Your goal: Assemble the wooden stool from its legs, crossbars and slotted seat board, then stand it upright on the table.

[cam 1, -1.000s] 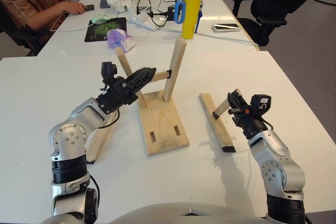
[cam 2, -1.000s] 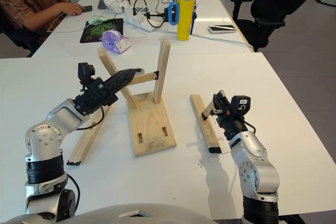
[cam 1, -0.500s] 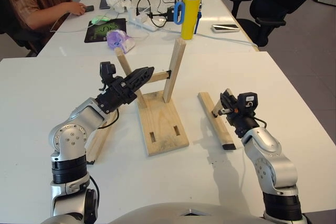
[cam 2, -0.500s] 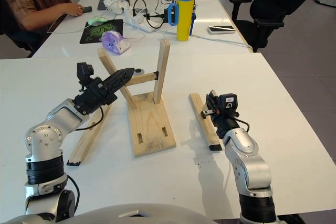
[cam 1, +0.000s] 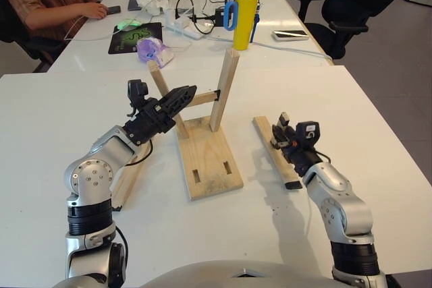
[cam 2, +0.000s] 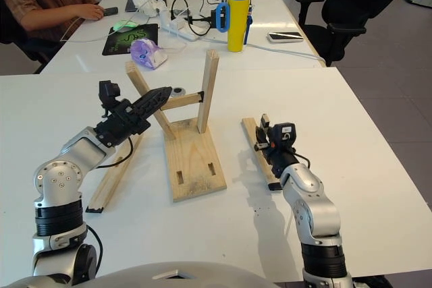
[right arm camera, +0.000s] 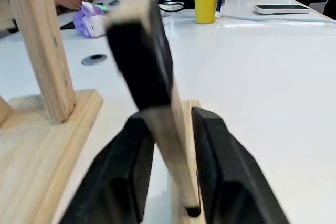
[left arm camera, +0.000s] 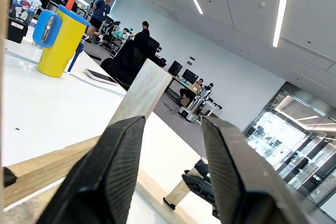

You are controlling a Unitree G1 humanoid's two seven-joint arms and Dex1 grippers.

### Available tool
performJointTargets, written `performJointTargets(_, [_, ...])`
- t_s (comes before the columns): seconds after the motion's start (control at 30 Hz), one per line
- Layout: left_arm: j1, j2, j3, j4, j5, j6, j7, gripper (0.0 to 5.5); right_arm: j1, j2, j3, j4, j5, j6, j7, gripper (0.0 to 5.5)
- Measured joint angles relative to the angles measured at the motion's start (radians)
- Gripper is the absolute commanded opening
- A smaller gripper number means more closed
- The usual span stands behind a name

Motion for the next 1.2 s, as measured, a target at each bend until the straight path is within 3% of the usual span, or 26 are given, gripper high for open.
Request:
performJointTargets(0.07, [0.000, 0.001, -0.004, 0.002, 0.001, -0.001, -0.003, 1.98, -0.077, -0.001, -0.021, -0.038, 0.023, 0.021, -0.007, 2.17])
performJointTargets(0.43, [-0.013, 0.001, -0.021, 0.031, 0.018, -0.010, -0.025, 1.98, -0.371, -0.049, -0.022, -0.063, -0.062, -0.065, -0.006, 2.17])
performJointTargets(0.6, [-0.024, 0.000, -0.025, 0.031, 0.019, -0.014, -0.028, 1.98, -0.359, -0.043, -0.009, 0.007, -0.098, -0.110, -0.006, 2.17])
performJointTargets(0.7, [-0.024, -0.002, -0.026, 0.032, 0.019, -0.016, -0.028, 1.98, -0.251, -0.006, 0.042, 0.194, -0.136, -0.089, -0.016, 2.17])
performJointTargets(0.93, [-0.025, -0.003, -0.030, 0.041, 0.022, -0.019, -0.031, 1.98, -0.247, 0.003, 0.064, 0.240, -0.146, -0.144, -0.011, 2.17])
performJointTargets(1.2, [0.104, 0.075, -0.187, -0.055, 0.174, -0.050, -0.147, 1.98, -0.259, 0.000, 0.023, 0.255, -0.144, -0.197, 0.011, 2.17])
